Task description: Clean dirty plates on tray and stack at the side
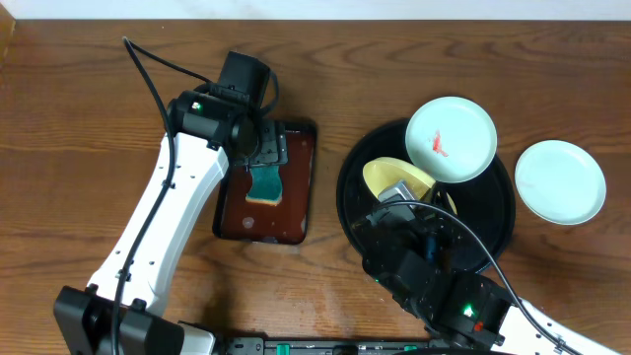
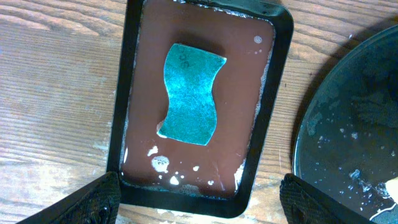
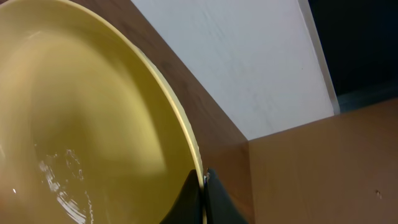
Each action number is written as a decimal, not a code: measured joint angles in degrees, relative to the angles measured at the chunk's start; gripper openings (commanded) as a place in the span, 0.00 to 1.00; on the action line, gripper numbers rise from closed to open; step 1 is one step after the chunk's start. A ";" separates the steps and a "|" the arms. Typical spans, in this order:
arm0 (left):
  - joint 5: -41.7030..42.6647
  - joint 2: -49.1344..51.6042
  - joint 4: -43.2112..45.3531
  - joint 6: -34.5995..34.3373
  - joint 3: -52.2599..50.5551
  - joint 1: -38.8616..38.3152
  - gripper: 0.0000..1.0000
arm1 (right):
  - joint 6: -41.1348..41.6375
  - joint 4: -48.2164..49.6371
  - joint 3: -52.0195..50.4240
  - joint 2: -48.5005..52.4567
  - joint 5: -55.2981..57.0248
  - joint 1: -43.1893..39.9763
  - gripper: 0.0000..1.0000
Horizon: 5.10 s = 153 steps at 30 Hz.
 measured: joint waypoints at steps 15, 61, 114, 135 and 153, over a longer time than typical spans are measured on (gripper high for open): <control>0.00 0.00 0.00 0.00 0.00 0.00 0.82 | 1.86 0.76 0.00 0.00 0.13 -0.11 0.01; 0.00 0.00 0.00 0.00 0.00 0.00 0.82 | 35.52 10.71 3.54 19.91 -95.54 -103.27 0.36; 0.02 0.00 0.00 0.00 0.00 0.00 0.83 | 22.05 -9.62 5.64 17.90 -79.25 -65.70 0.01; -0.02 0.02 1.01 0.00 -0.11 0.00 0.79 | 17.77 -8.15 1.27 13.60 -80.87 -62.58 0.38; 0.00 17.29 21.11 -2.64 -18.03 0.00 0.23 | 17.57 -11.56 2.95 0.50 -84.56 -62.58 0.37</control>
